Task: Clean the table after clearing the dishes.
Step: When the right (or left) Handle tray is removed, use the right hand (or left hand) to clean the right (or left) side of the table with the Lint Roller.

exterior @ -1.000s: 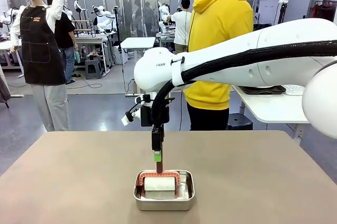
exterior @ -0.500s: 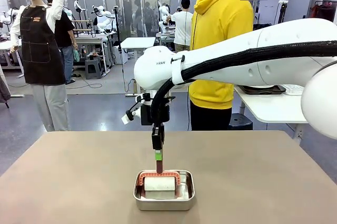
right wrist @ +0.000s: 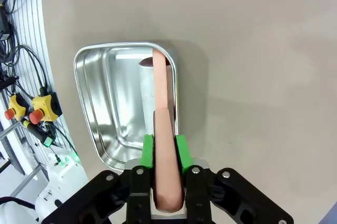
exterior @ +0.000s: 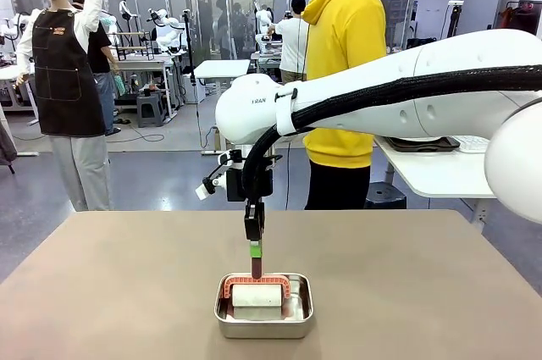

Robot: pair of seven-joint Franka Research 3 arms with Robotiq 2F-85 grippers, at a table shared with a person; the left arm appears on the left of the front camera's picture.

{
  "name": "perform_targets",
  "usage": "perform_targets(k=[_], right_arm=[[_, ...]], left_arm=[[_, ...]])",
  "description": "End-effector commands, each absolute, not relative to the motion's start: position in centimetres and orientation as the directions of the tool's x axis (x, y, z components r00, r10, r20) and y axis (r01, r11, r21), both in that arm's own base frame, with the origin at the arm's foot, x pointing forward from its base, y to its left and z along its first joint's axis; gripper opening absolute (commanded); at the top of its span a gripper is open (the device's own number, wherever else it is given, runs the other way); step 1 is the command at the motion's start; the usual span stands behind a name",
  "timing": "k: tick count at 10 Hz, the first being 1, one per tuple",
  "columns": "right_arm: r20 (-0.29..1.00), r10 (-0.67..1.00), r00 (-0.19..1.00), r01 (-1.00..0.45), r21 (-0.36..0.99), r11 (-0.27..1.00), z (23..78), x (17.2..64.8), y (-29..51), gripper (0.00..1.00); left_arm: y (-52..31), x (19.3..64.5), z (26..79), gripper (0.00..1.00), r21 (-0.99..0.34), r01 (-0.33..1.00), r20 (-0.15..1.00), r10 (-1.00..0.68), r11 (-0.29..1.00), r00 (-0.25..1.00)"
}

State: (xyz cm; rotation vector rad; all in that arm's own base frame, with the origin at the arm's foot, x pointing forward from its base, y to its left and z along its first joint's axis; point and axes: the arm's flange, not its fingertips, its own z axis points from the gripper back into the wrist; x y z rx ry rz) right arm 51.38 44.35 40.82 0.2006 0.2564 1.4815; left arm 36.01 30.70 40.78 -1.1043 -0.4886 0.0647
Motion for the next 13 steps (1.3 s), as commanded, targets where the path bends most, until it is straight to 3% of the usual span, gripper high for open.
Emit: perform_targets(k=[1,3,4,6,9,11,13], right_arm=[[-0.031,0.992,0.119,-0.948,0.294,0.123,42.2,50.3,43.9,0.02],[-0.029,0.971,0.238,-0.949,0.208,0.238,47.1,47.6,42.3,0.0],[0.044,0.947,0.319,-0.93,0.207,0.303,49.6,46.5,40.6,0.11],[0.127,0.859,0.495,-0.85,0.276,0.449,52.1,45.3,35.5,0.11],[0.275,0.536,0.798,-0.601,0.414,0.683,51.7,44.1,24.4,0.11],[0.313,0.29,0.905,-0.418,0.518,0.746,50.1,44.5,18.6,0.11],[0.271,0.093,0.958,-0.252,0.644,0.723,48.7,45.5,14.2,0.11]], left_arm=[[30.8,35.7,40.8,1.0,-0.871,0.207,0.36,0.29,0.446,0.887],[30.8,35.7,40.8,1.0,-0.871,0.207,0.36,0.29,0.446,0.887],[30.8,35.7,40.8,1.0,-0.871,0.207,0.36,0.29,0.446,0.887],[30.8,35.7,40.8,1.0,-0.871,0.207,0.36,0.29,0.446,0.887],[30.8,35.7,40.8,1.0,-0.871,0.207,0.36,0.29,0.446,0.887],[30.8,35.7,40.8,1.0,-0.871,0.207,0.36,0.29,0.446,0.887],[30.8,35.7,40.8,1.0,-0.871,0.207,0.36,0.29,0.446,0.887]])
